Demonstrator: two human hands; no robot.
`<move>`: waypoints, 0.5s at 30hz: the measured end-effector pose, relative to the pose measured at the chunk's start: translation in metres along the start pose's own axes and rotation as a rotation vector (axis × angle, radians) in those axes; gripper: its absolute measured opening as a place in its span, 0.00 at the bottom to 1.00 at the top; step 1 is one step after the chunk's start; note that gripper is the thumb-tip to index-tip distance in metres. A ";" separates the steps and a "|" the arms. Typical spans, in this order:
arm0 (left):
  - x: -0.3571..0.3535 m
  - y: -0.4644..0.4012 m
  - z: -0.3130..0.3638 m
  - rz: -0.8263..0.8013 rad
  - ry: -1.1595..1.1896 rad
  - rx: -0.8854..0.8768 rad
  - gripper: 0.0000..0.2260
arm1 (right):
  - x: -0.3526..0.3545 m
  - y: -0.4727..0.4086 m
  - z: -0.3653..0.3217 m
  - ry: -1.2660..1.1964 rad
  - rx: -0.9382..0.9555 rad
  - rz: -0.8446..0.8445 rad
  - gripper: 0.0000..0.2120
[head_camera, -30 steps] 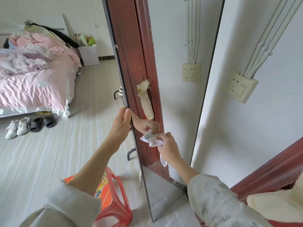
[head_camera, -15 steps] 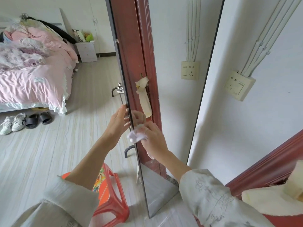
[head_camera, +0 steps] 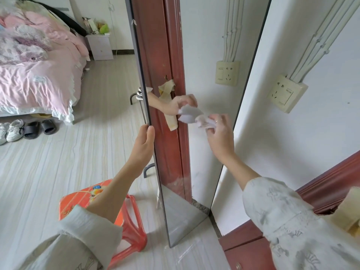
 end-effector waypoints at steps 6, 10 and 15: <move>-0.001 -0.003 -0.021 0.004 -0.077 -0.050 0.06 | -0.025 -0.004 -0.011 -0.048 0.012 0.090 0.15; -0.005 -0.004 -0.028 0.051 -0.086 -0.105 0.09 | -0.063 0.058 0.012 0.022 0.098 -0.060 0.10; -0.008 -0.002 -0.036 0.048 -0.060 -0.120 0.08 | -0.080 0.102 0.041 0.166 0.078 -0.553 0.14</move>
Point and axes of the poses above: each hand's wrist, its own y-axis away from the middle knuckle, its own x-axis out of the back of the hand, z = x × y, the point moved 1 cm from there along -y, towards the middle knuckle, and after that the axes turned 4 degrees about z, right-handed, at the moved point
